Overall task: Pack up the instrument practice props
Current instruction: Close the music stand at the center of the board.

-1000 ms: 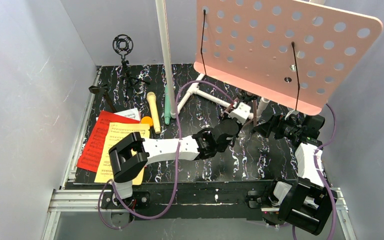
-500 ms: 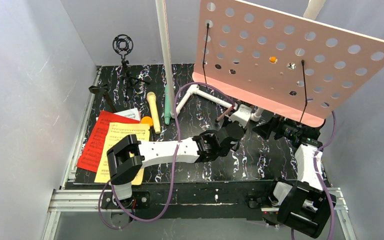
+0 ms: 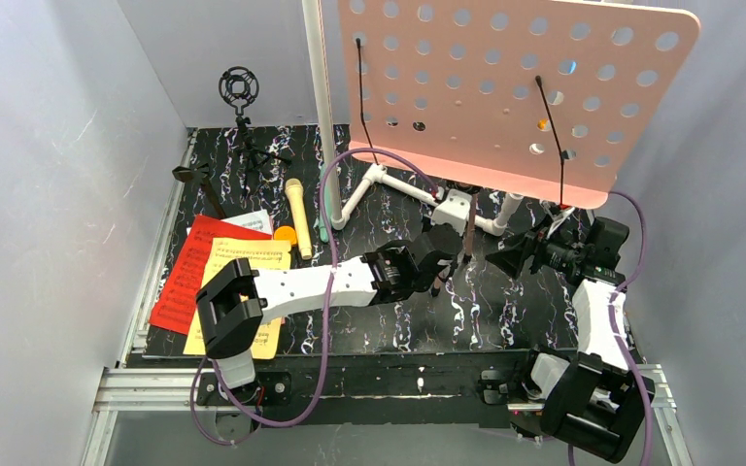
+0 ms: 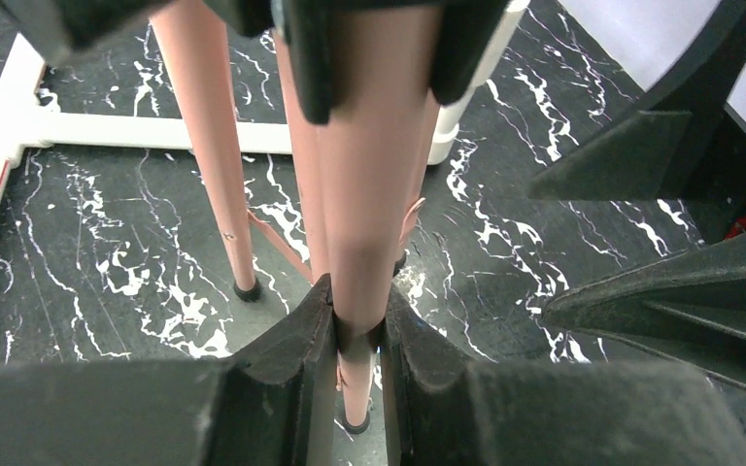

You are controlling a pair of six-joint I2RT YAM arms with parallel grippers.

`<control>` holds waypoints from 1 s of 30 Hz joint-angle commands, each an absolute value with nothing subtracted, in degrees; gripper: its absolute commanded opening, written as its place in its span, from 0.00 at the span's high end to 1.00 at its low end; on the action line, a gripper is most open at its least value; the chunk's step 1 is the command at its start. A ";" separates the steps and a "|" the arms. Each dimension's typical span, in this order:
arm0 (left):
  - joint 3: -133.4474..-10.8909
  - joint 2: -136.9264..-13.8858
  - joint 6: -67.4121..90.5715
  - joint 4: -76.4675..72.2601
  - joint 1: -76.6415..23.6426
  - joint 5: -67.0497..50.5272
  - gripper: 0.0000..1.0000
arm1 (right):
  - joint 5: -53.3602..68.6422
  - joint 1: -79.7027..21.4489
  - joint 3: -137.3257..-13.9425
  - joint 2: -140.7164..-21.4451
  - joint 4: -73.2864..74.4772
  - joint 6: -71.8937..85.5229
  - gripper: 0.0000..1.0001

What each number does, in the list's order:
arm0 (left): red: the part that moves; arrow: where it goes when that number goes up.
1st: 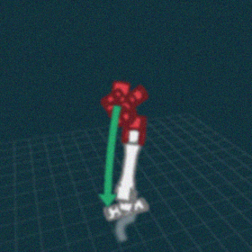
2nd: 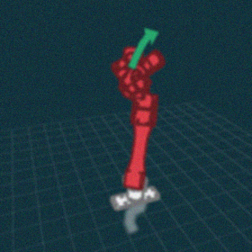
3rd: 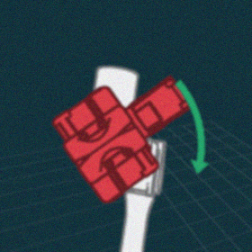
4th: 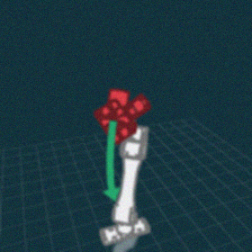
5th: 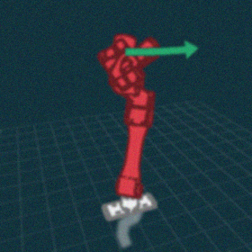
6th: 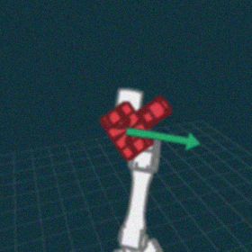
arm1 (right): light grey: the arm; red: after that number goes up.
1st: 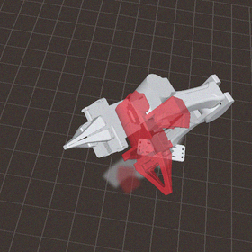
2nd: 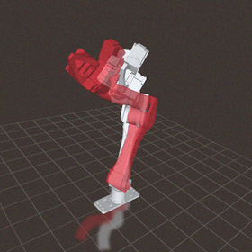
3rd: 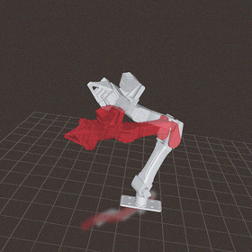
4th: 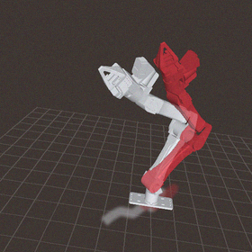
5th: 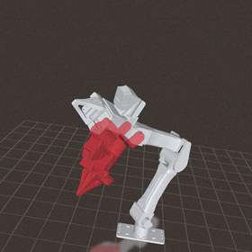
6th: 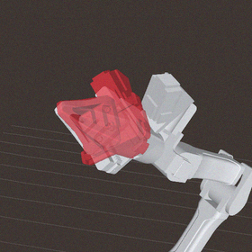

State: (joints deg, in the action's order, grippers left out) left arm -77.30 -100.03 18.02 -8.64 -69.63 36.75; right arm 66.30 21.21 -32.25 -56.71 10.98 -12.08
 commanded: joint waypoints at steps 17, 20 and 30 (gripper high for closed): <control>-75.80 -92.40 18.37 -10.81 -69.87 25.69 1.00 | 72.13 9.33 -48.45 -66.53 11.32 -28.93 0.15; -75.83 -92.22 18.29 -10.81 -69.87 24.49 1.00 | 71.79 8.70 -49.63 -67.37 11.25 -29.00 0.15; -76.84 -92.60 18.09 -10.81 -69.87 22.43 1.00 | 70.40 5.05 -52.90 -70.30 10.27 -29.18 0.27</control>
State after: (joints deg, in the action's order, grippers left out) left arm -75.33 -97.43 16.01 -7.64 -69.10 27.18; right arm 70.63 6.28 -49.60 -69.34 12.71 -28.77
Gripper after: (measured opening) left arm 0.151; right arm 0.754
